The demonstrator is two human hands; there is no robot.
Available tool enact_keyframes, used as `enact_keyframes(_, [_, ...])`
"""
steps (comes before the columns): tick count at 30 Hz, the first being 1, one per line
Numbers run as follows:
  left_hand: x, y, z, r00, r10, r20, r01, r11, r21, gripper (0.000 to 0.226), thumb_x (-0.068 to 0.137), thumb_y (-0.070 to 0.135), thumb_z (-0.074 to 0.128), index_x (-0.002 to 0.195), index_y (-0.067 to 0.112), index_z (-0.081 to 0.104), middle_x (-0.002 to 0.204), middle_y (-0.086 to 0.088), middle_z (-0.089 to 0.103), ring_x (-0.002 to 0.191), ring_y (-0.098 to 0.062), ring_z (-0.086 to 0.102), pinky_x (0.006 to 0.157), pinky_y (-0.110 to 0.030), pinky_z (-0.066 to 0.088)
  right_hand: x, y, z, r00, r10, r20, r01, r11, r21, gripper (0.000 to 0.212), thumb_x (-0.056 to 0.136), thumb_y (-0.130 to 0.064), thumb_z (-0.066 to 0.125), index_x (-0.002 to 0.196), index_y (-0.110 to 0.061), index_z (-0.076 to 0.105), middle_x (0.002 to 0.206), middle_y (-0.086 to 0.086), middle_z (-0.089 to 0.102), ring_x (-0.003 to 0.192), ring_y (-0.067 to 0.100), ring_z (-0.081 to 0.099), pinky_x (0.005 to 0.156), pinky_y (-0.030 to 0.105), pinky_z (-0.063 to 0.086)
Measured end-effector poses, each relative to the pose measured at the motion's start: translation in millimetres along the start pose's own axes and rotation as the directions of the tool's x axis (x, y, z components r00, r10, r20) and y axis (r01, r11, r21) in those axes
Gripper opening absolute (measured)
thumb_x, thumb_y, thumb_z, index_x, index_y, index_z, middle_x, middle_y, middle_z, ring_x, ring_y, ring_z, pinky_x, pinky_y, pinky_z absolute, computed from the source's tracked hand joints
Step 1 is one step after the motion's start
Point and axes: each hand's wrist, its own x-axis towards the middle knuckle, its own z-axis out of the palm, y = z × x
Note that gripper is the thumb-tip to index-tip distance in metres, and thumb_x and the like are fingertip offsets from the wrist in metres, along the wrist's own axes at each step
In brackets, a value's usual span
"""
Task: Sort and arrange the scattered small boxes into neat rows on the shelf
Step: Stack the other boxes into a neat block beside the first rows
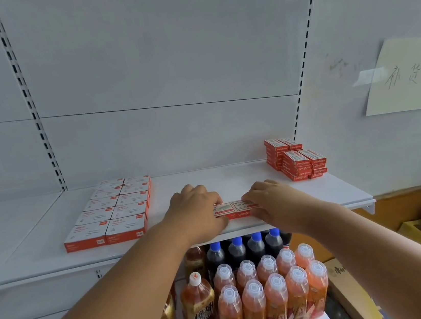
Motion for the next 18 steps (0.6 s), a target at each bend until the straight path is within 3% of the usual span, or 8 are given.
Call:
enact_keyframes(5, [14.2,15.7,-0.8,0.998,0.023,0.059,-0.022,1.0,-0.019,0.06,0.082,0.071,0.051,0.13,0.035,0.051,0.127,0.005,0.052,0.12,-0.019,0.043,0.101,-0.039,0.036,-2.1,6.0,0.5,0.999,0.046,-0.002,-0.045,0.994,0.094,0.044,0.096,-0.037,0.053,0.138,-0.025,0.05,0.129,-0.006,0.053,0.113,0.015,0.05,0.097,0.027,0.04])
enact_keyframes(9, [27.0,30.1,-9.3,0.997,0.035,0.063,-0.033,0.999,-0.032,0.061,0.084,0.067,0.052,0.134,0.031,0.049,0.132,0.005,0.052,0.125,-0.019,0.042,0.106,-0.039,0.033,-9.4,24.2,-6.4,0.98,0.17,-0.103,-0.139,0.957,0.255,0.039,0.096,-0.036,0.054,0.133,-0.024,0.055,0.126,-0.006,0.056,0.094,0.009,0.058,0.086,0.026,0.048])
enact_keyframes(14, [56.3,70.9,-13.1,0.998,0.047,0.031,-0.041,0.986,-0.16,0.046,0.09,0.055,0.054,0.128,0.029,0.054,0.126,0.008,0.057,0.121,-0.017,0.048,0.103,-0.038,0.04,-17.5,82.7,-18.7,0.88,0.396,-0.261,-0.311,0.897,0.313,0.021,0.093,-0.02,0.056,0.109,-0.016,0.069,0.113,0.0,0.06,0.099,0.022,0.06,0.084,0.032,0.049])
enact_keyframes(18, [93.5,118.8,-7.1,1.0,-0.024,-0.004,0.021,0.939,-0.343,0.031,0.093,0.043,0.057,0.119,0.026,0.061,0.117,0.007,0.062,0.104,-0.016,0.057,0.092,-0.033,0.048,-19.5,137.5,-18.8,0.795,0.539,-0.278,-0.422,0.821,0.386,0.023,0.091,-0.026,0.061,0.112,-0.019,0.066,0.114,0.002,0.056,0.089,0.021,0.06,0.078,0.03,0.048])
